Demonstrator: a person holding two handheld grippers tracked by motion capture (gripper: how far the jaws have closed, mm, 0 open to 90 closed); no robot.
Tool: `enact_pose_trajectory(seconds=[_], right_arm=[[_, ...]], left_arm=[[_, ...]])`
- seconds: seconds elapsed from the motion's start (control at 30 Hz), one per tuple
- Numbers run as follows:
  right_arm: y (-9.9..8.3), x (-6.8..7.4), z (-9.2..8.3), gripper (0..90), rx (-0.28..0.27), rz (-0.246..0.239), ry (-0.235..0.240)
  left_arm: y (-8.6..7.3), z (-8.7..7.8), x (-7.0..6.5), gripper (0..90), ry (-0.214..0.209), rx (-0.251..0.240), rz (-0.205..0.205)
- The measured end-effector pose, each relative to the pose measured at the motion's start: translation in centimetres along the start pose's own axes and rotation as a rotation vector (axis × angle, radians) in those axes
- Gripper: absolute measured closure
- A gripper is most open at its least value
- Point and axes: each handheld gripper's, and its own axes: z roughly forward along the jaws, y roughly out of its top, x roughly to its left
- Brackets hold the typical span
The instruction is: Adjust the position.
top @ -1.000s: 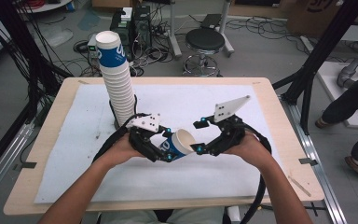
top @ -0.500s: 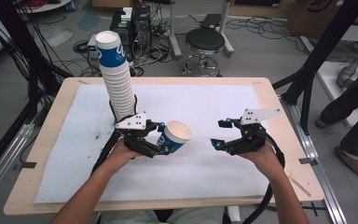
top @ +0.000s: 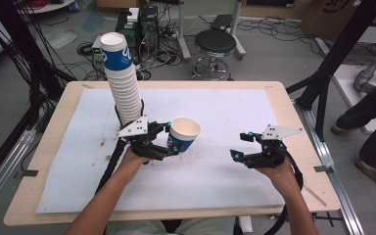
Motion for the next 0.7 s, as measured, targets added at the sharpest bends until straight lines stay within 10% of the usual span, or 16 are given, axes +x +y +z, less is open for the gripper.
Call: enact_pose_trajectory(seconds=[0.7], right_arm=[[-1.1, 0.0, -1.1, 21.3, -0.072, -0.042, -0.075]], left_arm=[[0.6, -0.8, 0.4, 28.5, 0.064, -0.079, 0.014]])
